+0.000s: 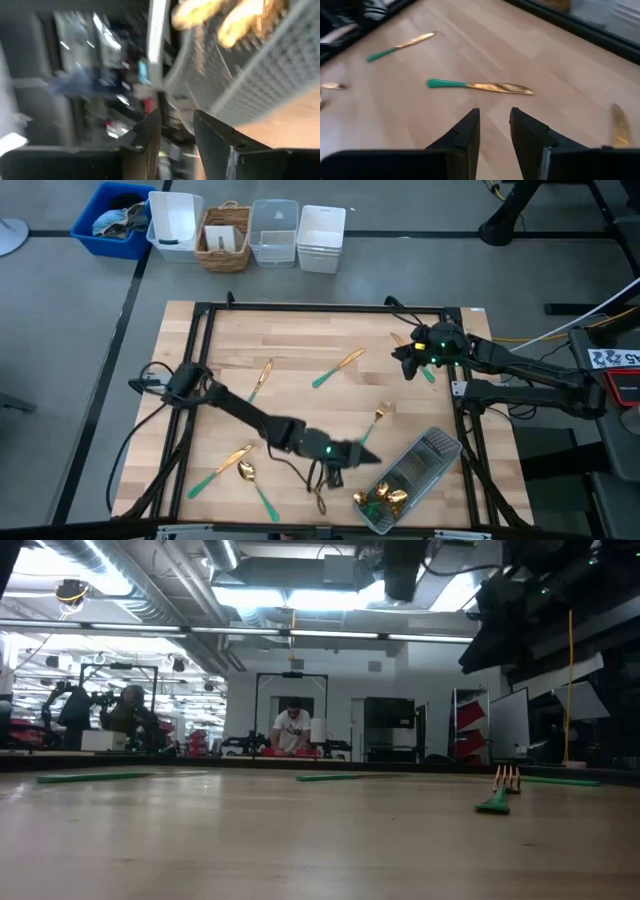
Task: Sort silverware
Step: Put the top right table knife into the utensil organizer
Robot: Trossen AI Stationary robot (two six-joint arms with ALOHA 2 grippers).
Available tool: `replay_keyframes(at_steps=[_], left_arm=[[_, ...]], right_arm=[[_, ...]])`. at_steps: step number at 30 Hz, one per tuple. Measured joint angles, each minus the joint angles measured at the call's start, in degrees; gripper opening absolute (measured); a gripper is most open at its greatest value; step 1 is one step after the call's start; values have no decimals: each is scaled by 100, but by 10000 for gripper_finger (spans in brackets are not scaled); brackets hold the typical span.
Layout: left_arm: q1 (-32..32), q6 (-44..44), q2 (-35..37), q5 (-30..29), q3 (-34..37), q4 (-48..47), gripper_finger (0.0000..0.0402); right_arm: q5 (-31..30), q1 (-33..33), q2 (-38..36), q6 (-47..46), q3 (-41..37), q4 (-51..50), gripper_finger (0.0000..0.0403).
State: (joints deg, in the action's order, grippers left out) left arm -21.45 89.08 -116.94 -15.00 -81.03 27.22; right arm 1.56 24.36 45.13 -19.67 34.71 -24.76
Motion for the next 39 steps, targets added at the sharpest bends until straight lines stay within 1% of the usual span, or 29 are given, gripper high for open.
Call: replay_keyframes(at_steps=[4,7,10,13,15,17,21,27,33,39], left_arm=[[463,-1455,411,65,2,-1224,109],[890,-2755,664,368,2,-2294,109],[1307,-4192,832,734,2,-3240,109],[1703,-5519,895,826,2,-3976,109],[1947,-6194,894,841,2,-4432,109],[2172,-6640,884,844,2,-4824,109],[2558,-7063,848,857,4,-5251,109],[2964,-7079,817,1019,4,-5248,109],[3148,-7057,817,1342,4,-5173,109],[3169,-7012,817,1357,4,-5182,109]], right_arm=[[92,418,301,-1,248,-499,108],[97,780,700,45,461,-922,108],[99,1117,1159,292,601,-1231,108],[112,1428,1661,559,710,-1598,108],[99,1622,1987,686,764,-1703,108],[91,1807,2296,822,804,-1685,108],[87,2143,2823,986,914,-1608,108],[94,2513,3501,1091,935,-1740,108],[94,2560,4044,1148,935,-1831,108],[-20,2550,4409,1258,955,-1817,108]])
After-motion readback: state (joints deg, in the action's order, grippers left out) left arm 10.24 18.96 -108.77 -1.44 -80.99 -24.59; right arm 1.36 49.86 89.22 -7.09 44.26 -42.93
